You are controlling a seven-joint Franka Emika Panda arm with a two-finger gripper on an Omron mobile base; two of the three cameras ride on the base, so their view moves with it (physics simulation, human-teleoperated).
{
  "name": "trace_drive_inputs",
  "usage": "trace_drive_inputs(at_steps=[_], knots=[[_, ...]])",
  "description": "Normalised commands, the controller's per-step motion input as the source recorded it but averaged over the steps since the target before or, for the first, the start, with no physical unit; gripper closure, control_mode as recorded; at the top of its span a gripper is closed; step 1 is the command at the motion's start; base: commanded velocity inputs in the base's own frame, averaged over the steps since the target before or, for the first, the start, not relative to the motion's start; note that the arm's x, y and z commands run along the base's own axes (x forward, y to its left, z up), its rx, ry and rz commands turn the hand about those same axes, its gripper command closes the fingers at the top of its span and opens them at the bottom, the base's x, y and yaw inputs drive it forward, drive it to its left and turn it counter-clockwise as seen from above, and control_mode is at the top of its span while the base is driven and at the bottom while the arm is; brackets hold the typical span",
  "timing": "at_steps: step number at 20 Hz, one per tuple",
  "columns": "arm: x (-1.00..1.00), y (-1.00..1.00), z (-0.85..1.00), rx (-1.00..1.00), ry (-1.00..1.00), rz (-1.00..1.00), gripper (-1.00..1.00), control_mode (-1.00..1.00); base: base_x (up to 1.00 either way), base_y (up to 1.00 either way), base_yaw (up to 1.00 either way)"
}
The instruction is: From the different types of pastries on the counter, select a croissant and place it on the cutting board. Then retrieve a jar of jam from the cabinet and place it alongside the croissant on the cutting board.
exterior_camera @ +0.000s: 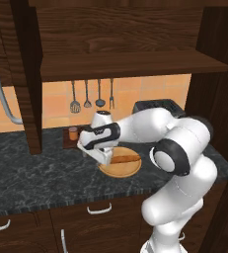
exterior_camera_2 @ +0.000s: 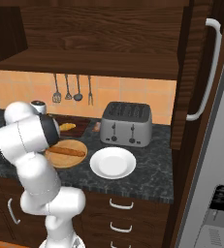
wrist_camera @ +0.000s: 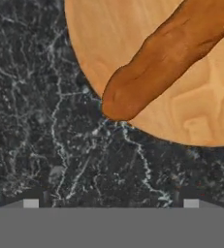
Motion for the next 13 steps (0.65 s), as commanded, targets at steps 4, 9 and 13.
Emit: trace_drive_inputs(at_steps=[4,9,13], knots=[[-1.00,0.48,0.00,0.00,-0.06,0.07,-1.00,-1.00,0.00,0.00,0.00],[-1.00,0.40,-0.13,-0.01,0.00,0.06,-1.00,-1.00,0.00,0.00,0.00],[-1.00,0.30,0.15,0.00,0.00,0.06,-1.00,-1.00,0.00,0.00,0.00]])
